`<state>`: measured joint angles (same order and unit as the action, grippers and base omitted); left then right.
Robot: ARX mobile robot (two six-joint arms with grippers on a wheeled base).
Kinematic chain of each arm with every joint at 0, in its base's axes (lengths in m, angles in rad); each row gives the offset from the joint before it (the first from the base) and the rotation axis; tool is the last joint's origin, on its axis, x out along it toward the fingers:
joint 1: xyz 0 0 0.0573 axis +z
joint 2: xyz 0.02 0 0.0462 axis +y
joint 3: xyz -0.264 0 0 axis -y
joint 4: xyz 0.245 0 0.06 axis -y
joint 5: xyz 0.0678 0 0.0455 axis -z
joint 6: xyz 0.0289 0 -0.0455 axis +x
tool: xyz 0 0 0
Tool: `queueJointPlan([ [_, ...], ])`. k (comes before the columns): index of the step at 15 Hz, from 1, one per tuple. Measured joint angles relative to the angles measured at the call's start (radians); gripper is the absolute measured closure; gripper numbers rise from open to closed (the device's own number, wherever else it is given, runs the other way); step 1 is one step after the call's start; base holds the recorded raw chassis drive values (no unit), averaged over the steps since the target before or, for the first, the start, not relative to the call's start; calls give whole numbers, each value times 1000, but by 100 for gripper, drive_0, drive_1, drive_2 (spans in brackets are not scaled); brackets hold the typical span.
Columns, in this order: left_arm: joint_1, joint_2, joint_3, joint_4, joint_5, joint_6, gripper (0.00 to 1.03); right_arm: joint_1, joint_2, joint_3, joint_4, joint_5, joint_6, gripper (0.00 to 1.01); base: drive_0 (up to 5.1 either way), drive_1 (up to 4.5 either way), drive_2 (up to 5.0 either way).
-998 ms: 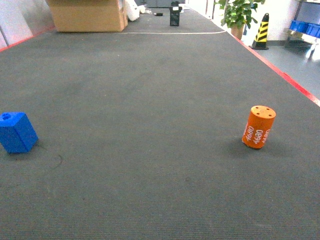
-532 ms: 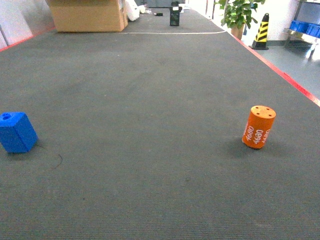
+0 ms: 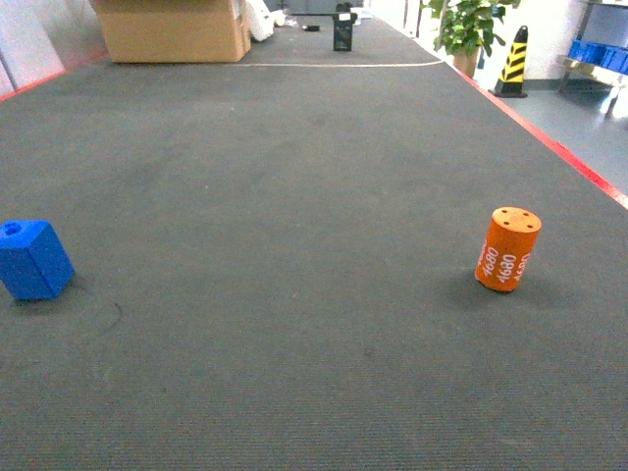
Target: Sort blue parts and orange caps into right shelf containers
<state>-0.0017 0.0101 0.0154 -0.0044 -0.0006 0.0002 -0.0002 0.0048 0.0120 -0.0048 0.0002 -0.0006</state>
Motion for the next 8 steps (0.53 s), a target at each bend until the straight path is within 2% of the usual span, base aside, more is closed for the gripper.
queueJointPlan([
  [8,0,0,0,0,0,0,5,0,0,0,0,0,0,3,0,0,0],
])
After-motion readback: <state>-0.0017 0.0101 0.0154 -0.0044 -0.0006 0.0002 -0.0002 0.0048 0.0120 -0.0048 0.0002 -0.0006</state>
